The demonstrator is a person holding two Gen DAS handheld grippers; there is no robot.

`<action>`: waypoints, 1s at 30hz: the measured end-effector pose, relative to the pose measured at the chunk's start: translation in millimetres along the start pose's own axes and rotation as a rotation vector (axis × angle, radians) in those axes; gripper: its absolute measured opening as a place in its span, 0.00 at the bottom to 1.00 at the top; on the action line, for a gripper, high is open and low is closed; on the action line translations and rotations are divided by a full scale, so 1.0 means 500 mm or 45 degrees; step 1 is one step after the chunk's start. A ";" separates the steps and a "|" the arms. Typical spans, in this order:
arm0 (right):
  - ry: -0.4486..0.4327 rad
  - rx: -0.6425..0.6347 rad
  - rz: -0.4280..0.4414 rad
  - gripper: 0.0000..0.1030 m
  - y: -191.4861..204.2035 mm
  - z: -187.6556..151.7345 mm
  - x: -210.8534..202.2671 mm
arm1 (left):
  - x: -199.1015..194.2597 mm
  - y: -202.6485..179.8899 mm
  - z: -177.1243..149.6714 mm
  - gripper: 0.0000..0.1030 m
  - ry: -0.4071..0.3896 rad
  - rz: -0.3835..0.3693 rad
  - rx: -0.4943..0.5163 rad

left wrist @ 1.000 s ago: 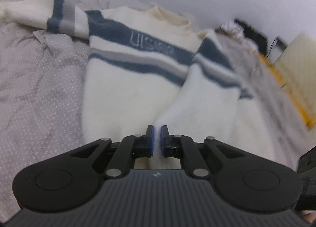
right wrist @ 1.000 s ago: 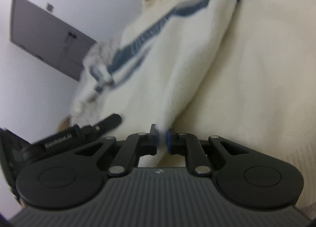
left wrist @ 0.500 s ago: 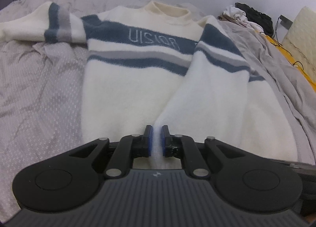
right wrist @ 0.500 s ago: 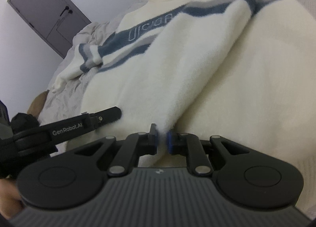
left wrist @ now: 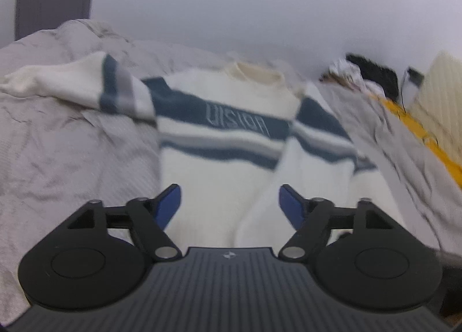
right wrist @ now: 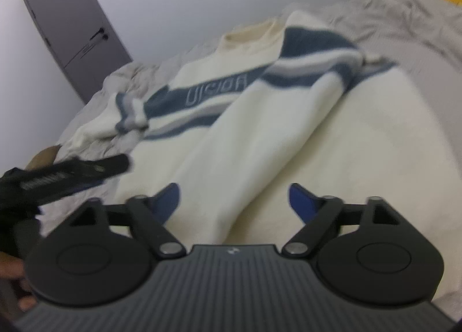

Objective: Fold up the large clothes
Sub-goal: 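Move the left gripper to the other sleeve cuff and close on it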

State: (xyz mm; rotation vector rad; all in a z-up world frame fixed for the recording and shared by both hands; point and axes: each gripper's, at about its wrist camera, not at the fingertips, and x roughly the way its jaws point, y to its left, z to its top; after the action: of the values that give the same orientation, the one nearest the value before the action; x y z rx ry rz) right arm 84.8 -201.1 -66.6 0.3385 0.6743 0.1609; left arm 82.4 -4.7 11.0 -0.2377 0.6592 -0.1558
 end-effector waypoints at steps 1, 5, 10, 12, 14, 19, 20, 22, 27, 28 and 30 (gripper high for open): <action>-0.014 -0.018 -0.015 0.86 0.002 0.001 -0.002 | -0.004 0.012 0.009 0.84 -0.013 0.002 -0.024; -0.038 -0.074 -0.036 0.86 0.010 0.002 -0.004 | -0.001 0.057 0.048 0.91 -0.033 0.024 -0.032; -0.026 -0.100 -0.030 0.86 0.019 -0.005 0.003 | 0.060 0.131 0.105 0.94 -0.078 0.172 -0.044; -0.013 -0.098 -0.031 0.86 0.020 -0.008 0.008 | 0.099 0.173 0.124 0.94 -0.059 0.228 -0.105; 0.004 -0.092 -0.036 0.86 0.022 -0.010 0.015 | 0.132 0.217 0.136 0.94 -0.048 0.237 -0.185; 0.030 -0.061 -0.056 0.86 0.015 -0.011 0.031 | 0.193 0.299 0.151 0.94 -0.068 0.338 -0.305; 0.034 -0.047 -0.059 0.86 0.013 -0.010 0.035 | 0.208 0.319 0.151 0.95 -0.066 0.334 -0.339; 0.042 -0.018 -0.058 0.86 0.010 -0.009 0.040 | 0.237 0.360 0.149 0.95 -0.048 0.317 -0.427; 0.066 0.000 -0.043 0.86 0.015 -0.008 0.061 | 0.286 0.459 0.121 0.94 -0.109 0.292 -0.674; 0.071 -0.002 -0.046 0.86 0.015 -0.007 0.066 | 0.289 0.472 0.119 0.94 -0.145 0.272 -0.702; 0.074 0.009 -0.059 0.86 0.013 -0.005 0.073 | 0.292 0.490 0.118 0.93 -0.215 0.244 -0.767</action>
State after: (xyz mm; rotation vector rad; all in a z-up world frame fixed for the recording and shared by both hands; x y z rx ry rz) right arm 111.0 -185.2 -87.5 0.3258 0.7397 0.1245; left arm 249.9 209.2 -95.0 -0.7552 0.5432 0.2515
